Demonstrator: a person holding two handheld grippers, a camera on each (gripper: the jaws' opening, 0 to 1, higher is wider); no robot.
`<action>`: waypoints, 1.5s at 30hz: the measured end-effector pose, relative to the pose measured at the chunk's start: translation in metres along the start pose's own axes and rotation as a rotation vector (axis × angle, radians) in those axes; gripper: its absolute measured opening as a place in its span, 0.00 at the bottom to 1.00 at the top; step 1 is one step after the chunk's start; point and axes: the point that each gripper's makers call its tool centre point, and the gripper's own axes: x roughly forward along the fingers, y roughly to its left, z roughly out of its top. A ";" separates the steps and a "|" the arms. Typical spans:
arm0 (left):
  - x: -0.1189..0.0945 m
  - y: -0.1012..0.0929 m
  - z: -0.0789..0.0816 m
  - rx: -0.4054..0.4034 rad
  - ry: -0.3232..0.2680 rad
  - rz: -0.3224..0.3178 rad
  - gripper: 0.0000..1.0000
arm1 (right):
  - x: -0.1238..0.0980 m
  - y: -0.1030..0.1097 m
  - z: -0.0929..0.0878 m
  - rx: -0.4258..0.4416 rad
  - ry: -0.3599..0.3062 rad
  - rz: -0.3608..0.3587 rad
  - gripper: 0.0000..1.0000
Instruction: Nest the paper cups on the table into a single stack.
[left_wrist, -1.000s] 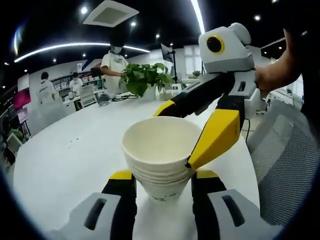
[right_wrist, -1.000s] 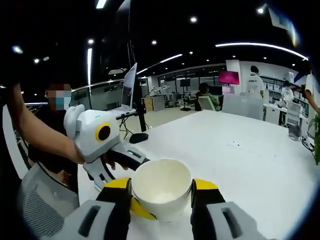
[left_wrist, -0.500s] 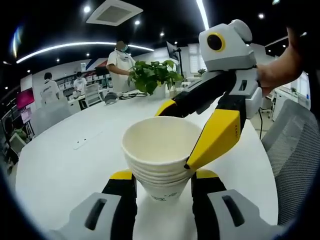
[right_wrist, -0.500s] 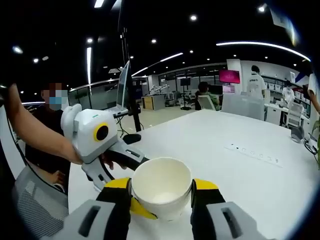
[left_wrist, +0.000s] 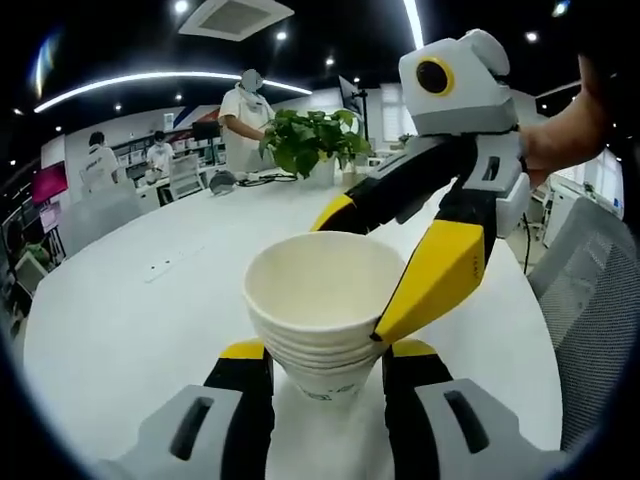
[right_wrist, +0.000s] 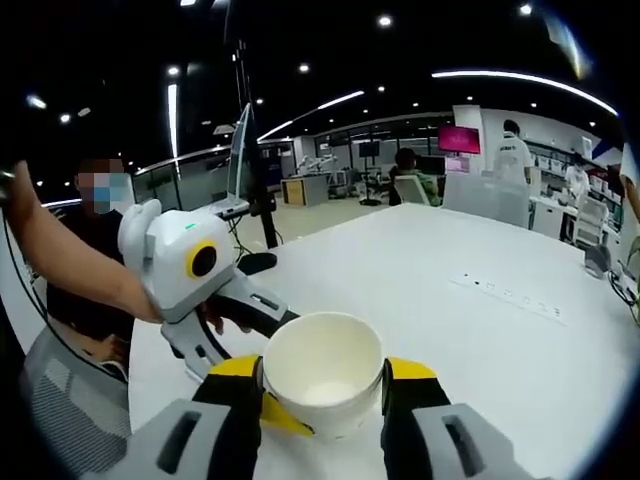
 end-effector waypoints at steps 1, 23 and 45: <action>0.000 0.000 0.000 -0.003 0.000 0.000 0.41 | 0.000 0.000 0.000 0.002 0.002 0.000 0.46; -0.042 0.009 -0.005 -0.040 -0.014 0.086 0.42 | -0.027 0.007 -0.008 -0.024 -0.002 -0.025 0.58; -0.122 -0.026 0.007 -0.079 -0.125 0.217 0.42 | -0.107 0.022 -0.042 -0.023 -0.068 -0.094 0.70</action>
